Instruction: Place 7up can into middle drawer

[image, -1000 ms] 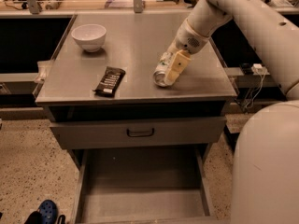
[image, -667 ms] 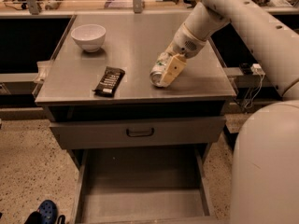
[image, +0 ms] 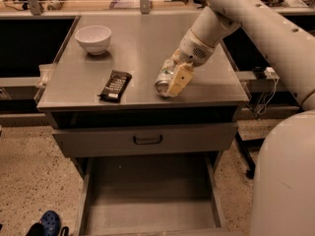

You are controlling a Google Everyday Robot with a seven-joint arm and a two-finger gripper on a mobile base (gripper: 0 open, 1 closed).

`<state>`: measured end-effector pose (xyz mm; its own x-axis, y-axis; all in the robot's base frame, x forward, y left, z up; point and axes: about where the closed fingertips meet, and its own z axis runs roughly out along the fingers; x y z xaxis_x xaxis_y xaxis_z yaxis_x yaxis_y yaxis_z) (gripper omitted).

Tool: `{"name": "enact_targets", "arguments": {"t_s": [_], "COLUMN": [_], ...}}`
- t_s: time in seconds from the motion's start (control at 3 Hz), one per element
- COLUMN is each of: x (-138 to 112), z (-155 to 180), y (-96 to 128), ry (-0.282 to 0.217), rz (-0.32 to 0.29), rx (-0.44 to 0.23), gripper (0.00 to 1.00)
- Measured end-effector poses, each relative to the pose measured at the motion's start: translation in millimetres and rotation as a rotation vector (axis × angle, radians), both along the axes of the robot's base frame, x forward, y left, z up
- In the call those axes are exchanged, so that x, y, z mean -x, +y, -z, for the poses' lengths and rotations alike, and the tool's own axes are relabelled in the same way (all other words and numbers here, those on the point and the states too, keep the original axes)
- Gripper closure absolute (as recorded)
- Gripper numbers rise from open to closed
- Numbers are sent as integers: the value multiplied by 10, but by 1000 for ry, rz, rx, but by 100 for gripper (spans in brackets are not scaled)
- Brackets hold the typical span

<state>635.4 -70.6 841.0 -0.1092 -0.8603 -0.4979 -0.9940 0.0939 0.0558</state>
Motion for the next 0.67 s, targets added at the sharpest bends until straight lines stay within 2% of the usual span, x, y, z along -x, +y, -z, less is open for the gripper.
{"name": "enact_targets", "arguments": {"t_s": [0.33, 0.67], "x": [354, 589], "z": [-316, -339], "y": [29, -21], "ry": [-58, -78], "rz": [-69, -121], "rx": [-78, -90], "gripper": [100, 100]}}
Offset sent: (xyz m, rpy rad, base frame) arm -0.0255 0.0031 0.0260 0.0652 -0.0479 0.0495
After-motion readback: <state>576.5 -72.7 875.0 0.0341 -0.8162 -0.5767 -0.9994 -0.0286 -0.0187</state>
